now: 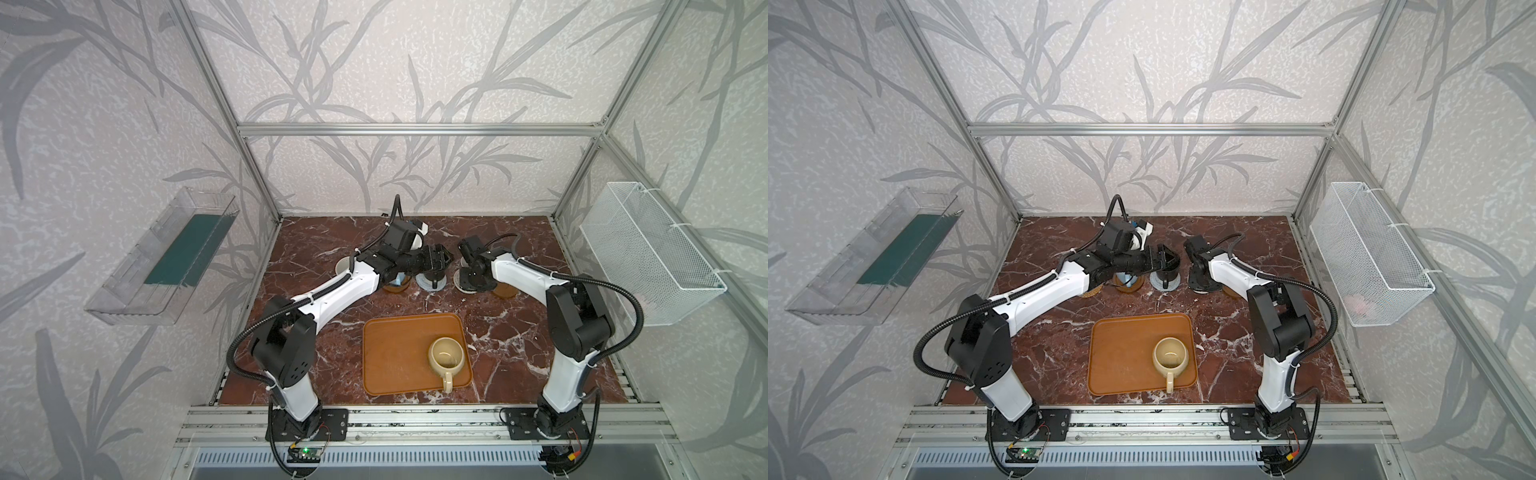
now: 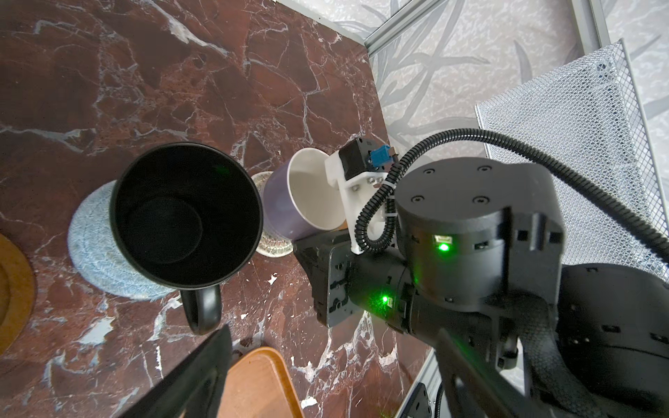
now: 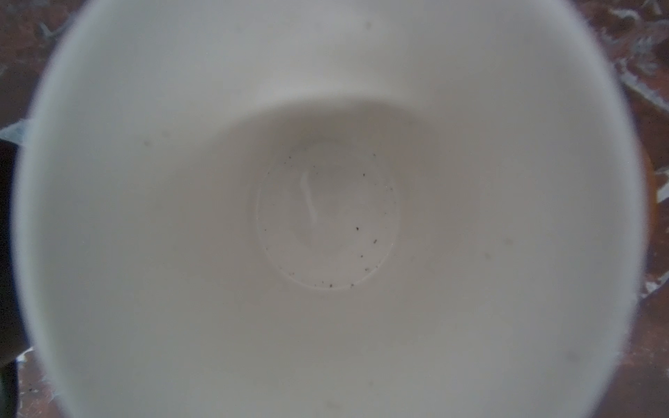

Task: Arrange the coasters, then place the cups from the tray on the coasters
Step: 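Lower the lavender mug onto the patterned coaster beside the black mug, then open right gripper and lift it off the lavender mug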

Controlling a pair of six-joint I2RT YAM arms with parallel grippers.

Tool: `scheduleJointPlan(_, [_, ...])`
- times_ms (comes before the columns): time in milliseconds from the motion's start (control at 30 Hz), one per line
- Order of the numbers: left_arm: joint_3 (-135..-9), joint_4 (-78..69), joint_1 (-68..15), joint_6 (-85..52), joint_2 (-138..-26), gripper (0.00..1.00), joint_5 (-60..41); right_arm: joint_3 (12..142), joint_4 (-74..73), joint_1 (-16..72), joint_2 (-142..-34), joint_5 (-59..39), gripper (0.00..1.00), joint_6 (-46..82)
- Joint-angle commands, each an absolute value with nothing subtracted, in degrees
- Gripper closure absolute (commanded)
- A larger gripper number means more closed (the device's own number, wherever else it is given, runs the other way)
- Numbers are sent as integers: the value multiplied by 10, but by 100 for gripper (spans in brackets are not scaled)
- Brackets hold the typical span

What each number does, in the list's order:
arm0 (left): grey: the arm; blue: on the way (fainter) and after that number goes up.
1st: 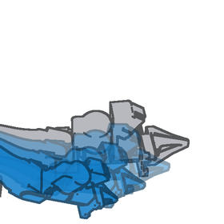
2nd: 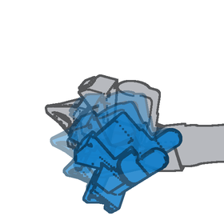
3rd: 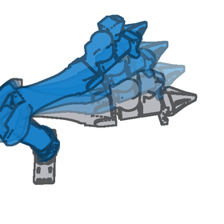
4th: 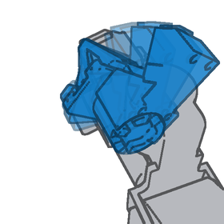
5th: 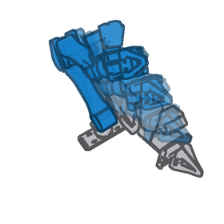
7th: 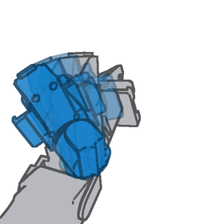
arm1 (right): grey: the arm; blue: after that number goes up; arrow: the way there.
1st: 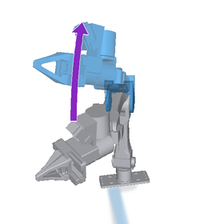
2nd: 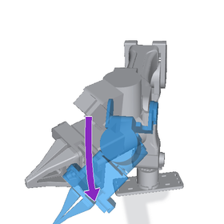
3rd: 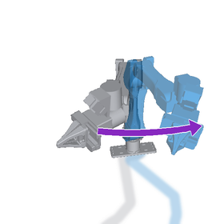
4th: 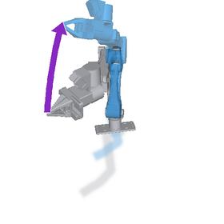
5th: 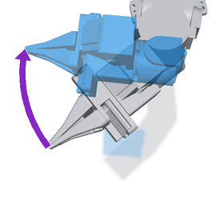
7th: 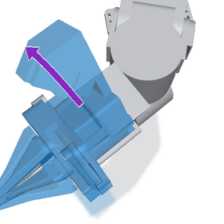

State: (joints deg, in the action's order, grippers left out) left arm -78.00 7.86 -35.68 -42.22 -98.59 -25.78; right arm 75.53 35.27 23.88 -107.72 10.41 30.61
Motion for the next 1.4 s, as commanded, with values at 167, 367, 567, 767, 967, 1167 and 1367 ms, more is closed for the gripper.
scheduleJointPlan(167, [-766,63,-359,-427,-970,10,-257,738,367,238,-1057,101,66,304])
scheduleJointPlan(367, [-764,64,-359,-427,-963,10,-261,739,371,238,-1052,101,61,298])
scheduleJointPlan(567, [-750,64,-358,-427,-949,10,-258,734,378,238,-1042,118,59,291])
scheduleJointPlan(767, [-735,62,-358,-431,-933,10,-255,713,365,239,-1010,109,53,274])
scheduleJointPlan(967, [-715,66,-358,-431,-901,9,-251,685,354,251,-939,110,38,250])
scheduleJointPlan(1167, [-685,77,-358,-429,-852,3,-248,644,349,253,-852,77,1,212])
scheduleJointPlan(1367, [-646,86,-358,-416,-794,1,-250,592,345,254,-758,61,1,192])
